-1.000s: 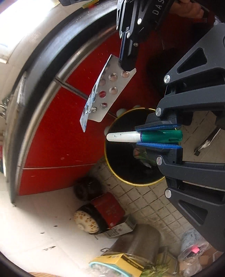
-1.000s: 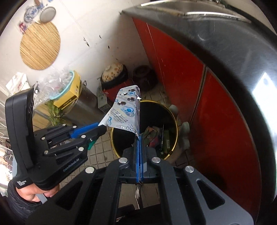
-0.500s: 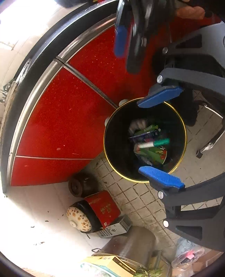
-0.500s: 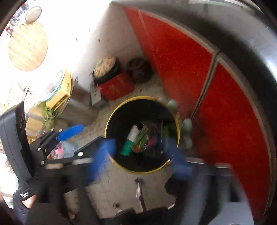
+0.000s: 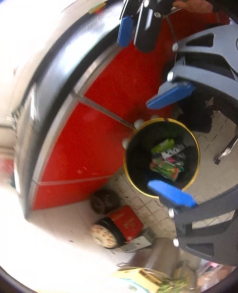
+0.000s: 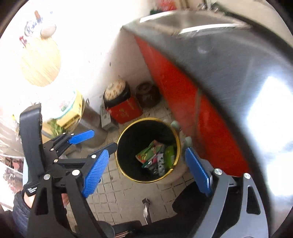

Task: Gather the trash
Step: 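Move both open tools back up to the countertop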

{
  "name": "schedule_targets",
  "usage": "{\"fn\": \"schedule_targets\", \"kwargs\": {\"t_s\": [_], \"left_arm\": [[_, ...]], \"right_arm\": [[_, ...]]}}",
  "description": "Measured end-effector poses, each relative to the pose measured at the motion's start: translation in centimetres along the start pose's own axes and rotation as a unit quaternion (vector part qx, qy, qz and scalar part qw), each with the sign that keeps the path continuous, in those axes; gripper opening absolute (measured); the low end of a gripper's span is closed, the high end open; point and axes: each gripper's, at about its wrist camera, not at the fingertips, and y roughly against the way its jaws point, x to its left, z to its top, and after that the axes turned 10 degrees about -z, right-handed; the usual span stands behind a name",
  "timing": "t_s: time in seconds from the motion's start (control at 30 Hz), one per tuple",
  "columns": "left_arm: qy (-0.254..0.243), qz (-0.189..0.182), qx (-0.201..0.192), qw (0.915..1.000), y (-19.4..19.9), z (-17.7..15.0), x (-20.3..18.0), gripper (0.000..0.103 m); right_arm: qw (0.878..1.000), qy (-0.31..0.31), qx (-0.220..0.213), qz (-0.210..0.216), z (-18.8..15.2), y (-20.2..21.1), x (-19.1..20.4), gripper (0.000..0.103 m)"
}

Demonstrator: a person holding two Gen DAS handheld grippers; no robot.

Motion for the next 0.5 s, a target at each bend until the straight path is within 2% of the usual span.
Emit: {"fn": "schedule_targets", "kwargs": {"t_s": [0.1, 0.2, 0.3, 0.37, 0.5], "left_arm": [[-0.049, -0.025, -0.02, 0.9983, 1.4, 1.8, -4.5, 0.089], [-0.106, -0.064, -0.029, 0.9919, 1.9, 3.4, -10.4, 0.09], [-0.173, -0.119, -0.031, 0.9772, 2.0, 4.7, -18.2, 0.091], [-0.212, -0.138, -0.033, 0.9669, 1.8, 5.0, -22.5, 0.091], [-0.277, -0.189, -0.034, 0.9416, 1.6, 4.8, -31.4, 0.091]], "right_arm": [[0.998, -0.03, -0.039, -0.034, -0.8, 5.3, -4.2, 0.084], [0.992, -0.068, -0.072, -0.075, -2.6, 10.4, -9.0, 0.084], [0.98, -0.111, -0.103, -0.127, -5.3, 15.9, -14.4, 0.084], [0.967, -0.144, -0.122, -0.17, -7.8, 20.0, -18.2, 0.084], [0.945, -0.19, -0.137, -0.229, -12.6, 25.3, -23.7, 0.086]]}}
